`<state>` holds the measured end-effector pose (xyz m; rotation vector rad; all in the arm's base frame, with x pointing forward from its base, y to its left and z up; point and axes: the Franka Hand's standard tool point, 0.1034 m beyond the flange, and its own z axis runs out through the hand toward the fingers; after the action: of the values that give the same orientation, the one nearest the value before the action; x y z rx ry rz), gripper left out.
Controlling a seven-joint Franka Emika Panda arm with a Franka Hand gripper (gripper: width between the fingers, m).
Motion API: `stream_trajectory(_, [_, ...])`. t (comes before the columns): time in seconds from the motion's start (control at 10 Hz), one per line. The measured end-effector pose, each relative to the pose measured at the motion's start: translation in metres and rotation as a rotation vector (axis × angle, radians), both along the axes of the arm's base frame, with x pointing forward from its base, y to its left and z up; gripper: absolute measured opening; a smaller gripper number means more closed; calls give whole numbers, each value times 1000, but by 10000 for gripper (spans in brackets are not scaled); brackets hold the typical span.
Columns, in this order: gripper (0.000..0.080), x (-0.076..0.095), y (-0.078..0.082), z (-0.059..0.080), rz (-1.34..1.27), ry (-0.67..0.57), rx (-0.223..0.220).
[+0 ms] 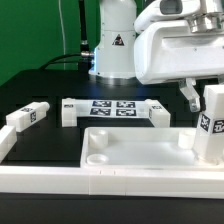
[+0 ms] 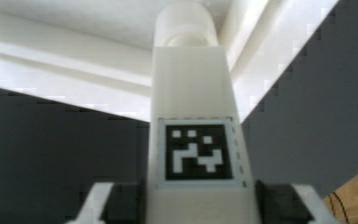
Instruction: Assemble desk
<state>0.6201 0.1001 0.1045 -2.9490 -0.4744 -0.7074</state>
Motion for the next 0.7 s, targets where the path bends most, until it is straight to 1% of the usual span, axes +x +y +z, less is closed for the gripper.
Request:
stream_trajectory(0.3, [290,1,0,-2,-4,-34,1])
stream_trajectory(0.6, [290,1,0,-2,-5,-36,1])
stream_trajectory(0.7, [467,1,0,-3,-5,-36,1])
